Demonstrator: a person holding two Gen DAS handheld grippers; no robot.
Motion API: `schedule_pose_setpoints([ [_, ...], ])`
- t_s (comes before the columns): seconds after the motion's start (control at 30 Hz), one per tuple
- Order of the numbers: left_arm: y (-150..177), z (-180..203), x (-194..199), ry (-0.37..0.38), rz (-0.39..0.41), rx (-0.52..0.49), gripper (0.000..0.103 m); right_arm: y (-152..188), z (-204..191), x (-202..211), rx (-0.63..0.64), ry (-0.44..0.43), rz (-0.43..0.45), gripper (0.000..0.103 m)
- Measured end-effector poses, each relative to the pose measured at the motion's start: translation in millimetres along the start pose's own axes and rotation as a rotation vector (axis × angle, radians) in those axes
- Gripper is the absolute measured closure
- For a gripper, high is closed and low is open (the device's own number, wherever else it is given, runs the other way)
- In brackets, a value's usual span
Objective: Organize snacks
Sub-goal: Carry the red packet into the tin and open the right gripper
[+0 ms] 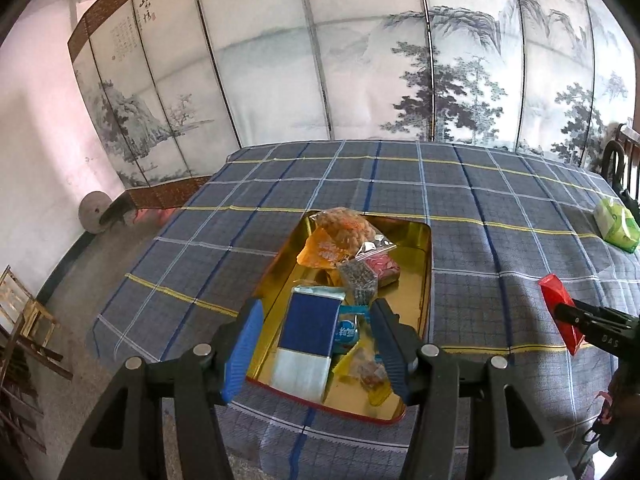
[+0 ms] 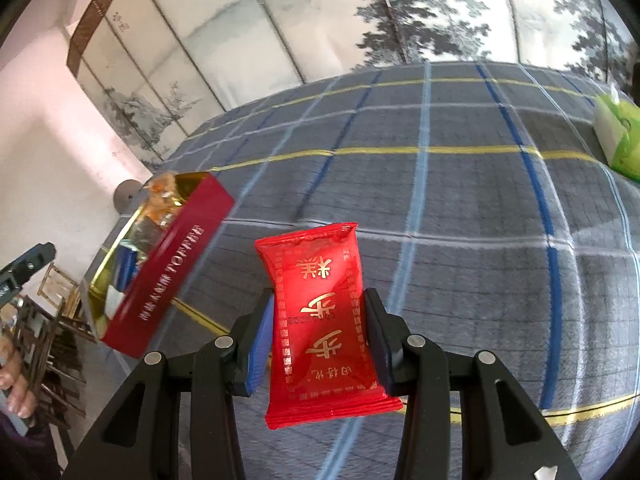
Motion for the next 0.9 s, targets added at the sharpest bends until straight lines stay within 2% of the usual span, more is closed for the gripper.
schedule_pose_setpoints([
  [0.67,13,-29,-10,-0.023,-0.043,0.049,0.045,-31,-107,16,0.123,-0.16,0.032,0.063],
  [0.9,25,-69,-17,-0.069,-0.069,0.133,0.045,-37,-144,9,0.166,-0.209,0.019,0.063],
])
Point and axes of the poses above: each gripper's, at about its wrist camera, not at the fingertips, and x roughly against the way its jaws point, z to its right, y to its underside, the point moved 3 cm from there along -x, roughly the way its jaws point, and after that the axes turned 13 degrees about y, right-handed, at the moved point
